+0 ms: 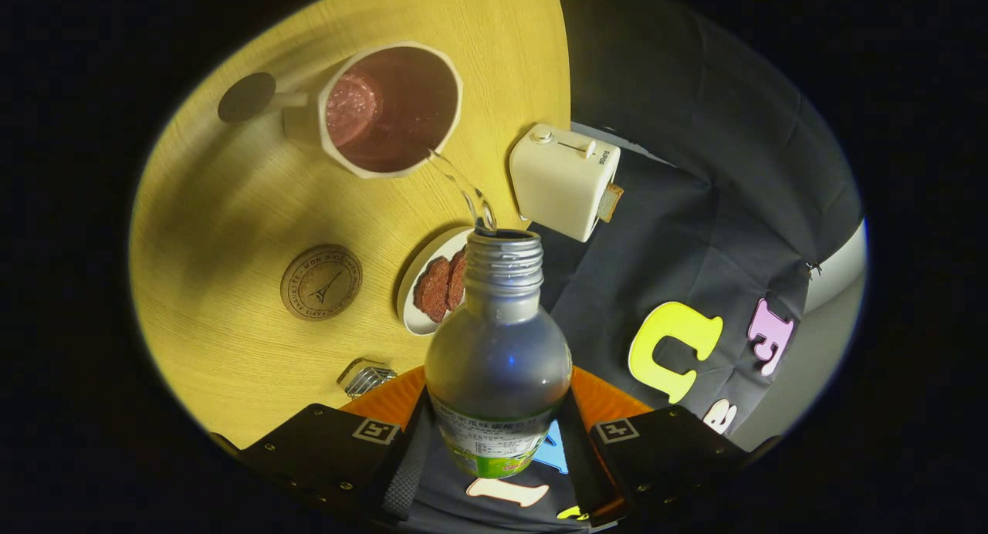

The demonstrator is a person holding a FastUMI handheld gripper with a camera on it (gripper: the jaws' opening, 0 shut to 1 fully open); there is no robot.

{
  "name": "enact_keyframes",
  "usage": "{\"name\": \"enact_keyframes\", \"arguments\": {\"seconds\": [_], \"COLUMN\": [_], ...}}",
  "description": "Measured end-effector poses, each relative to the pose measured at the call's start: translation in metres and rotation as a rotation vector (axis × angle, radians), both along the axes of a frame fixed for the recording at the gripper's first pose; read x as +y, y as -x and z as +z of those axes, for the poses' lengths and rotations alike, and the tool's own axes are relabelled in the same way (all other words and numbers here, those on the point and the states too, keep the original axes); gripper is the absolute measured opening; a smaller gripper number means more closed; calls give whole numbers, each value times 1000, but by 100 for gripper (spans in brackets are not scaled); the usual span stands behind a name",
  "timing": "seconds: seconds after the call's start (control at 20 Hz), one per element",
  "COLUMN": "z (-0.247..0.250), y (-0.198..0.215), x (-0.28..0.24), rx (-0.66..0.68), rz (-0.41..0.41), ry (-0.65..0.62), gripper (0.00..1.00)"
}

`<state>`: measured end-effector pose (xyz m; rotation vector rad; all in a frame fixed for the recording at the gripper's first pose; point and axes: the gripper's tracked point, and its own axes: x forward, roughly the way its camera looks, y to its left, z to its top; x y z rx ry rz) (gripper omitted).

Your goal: Take the bottle from table, then pour the juice into the cup, finally place the bottle on the coaster

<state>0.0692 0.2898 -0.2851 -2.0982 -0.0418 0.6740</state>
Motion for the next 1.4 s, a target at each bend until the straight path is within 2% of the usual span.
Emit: {"name": "enact_keyframes", "arguments": {"seconds": [1.05,1.4], "z": [-19,-24], "y": [14,20], "x": [14,19], "rx": [-7,9], "rz": [44,45], "ry": [85,72], "gripper": [77,77]}}
